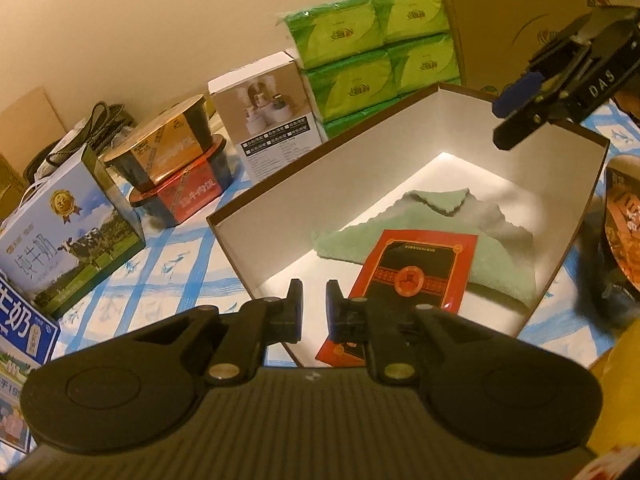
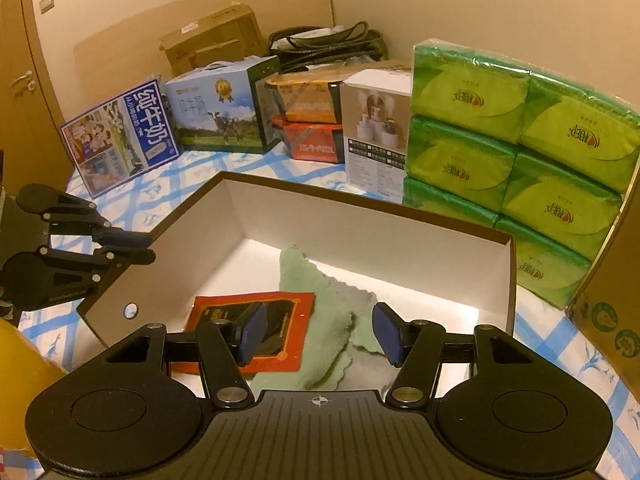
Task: Organize soft objects
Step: 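Carry the green towel into the white box with the right tool and release, then drop the red packet into the white box with the left tool, then move both tools back to the remaining pile, then grasp the striped mitten with the left tool while the right tool grasps the bandage pack, then carry the striped mitten into the white box with the left tool and release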
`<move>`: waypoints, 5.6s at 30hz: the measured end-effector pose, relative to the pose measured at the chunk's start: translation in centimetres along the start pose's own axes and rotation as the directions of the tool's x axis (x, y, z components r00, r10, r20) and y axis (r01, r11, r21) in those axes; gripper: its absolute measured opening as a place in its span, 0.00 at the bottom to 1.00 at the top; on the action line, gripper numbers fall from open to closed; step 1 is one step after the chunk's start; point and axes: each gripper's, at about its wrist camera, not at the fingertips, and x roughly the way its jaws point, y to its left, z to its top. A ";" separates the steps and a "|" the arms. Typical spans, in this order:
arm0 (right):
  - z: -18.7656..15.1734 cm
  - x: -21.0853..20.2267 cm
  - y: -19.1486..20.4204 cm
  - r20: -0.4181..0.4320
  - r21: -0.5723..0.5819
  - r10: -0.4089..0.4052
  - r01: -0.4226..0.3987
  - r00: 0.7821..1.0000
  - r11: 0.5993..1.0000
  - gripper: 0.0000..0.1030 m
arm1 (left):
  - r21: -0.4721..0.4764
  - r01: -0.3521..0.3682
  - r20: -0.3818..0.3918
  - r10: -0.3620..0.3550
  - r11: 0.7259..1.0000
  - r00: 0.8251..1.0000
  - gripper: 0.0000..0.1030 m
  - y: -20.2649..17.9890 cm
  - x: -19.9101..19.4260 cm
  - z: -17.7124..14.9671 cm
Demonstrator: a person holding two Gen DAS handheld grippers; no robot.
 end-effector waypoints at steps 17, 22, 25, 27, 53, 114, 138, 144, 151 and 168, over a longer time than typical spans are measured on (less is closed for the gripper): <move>-2.7 -6.3 1.3 0.015 0.031 0.012 -0.012 1.000 0.999 0.57 | -0.206 -0.119 -0.043 0.112 0.971 0.993 0.20 2.3 -7.7 -1.9; -4.6 -9.6 1.8 0.023 0.054 0.018 -0.020 1.000 0.998 0.57 | -0.270 -0.141 -0.061 0.129 0.953 0.990 0.25 1.4 -12.2 -3.1; -5.9 -11.8 2.2 0.030 0.066 0.023 -0.025 0.999 0.997 0.57 | -0.305 -0.162 -0.088 0.142 0.939 0.986 0.26 0.3 -14.7 -3.7; -6.8 -13.2 2.4 0.038 0.077 0.023 -0.026 0.999 0.997 0.57 | -0.338 -0.168 -0.104 0.141 0.926 0.985 0.26 -0.4 -16.2 -4.0; -24.8 -25.9 8.1 0.051 0.194 0.025 -0.034 0.998 0.981 0.63 | -0.549 -0.182 -0.138 0.126 0.815 0.982 0.36 -16.6 -28.3 -10.7; -33.6 -20.2 11.8 -0.100 0.122 -0.043 0.055 0.994 0.991 0.25 | -0.292 -0.028 -0.185 -0.027 0.956 0.982 0.45 -32.4 -19.8 -11.1; -32.1 -21.9 9.7 -0.031 0.190 -0.038 0.043 0.999 0.981 0.25 | -0.266 -0.025 -0.116 -0.006 0.964 0.993 0.09 -28.9 -20.0 -9.8; -30.3 -23.0 8.9 0.000 0.186 -0.013 0.013 1.000 0.982 0.25 | -0.353 -0.046 -0.073 0.022 0.935 0.997 0.08 -26.1 -22.7 -8.7; -26.7 -24.3 7.0 0.045 0.153 -0.001 -0.006 0.999 0.988 0.25 | -0.402 -0.053 -0.022 0.049 0.914 0.999 0.08 -25.2 -23.8 -5.4; -14.1 -21.2 -1.1 0.116 0.164 0.024 -0.043 0.993 0.986 0.25 | -0.493 -0.137 0.030 0.173 0.859 0.984 0.08 -22.5 -18.2 6.9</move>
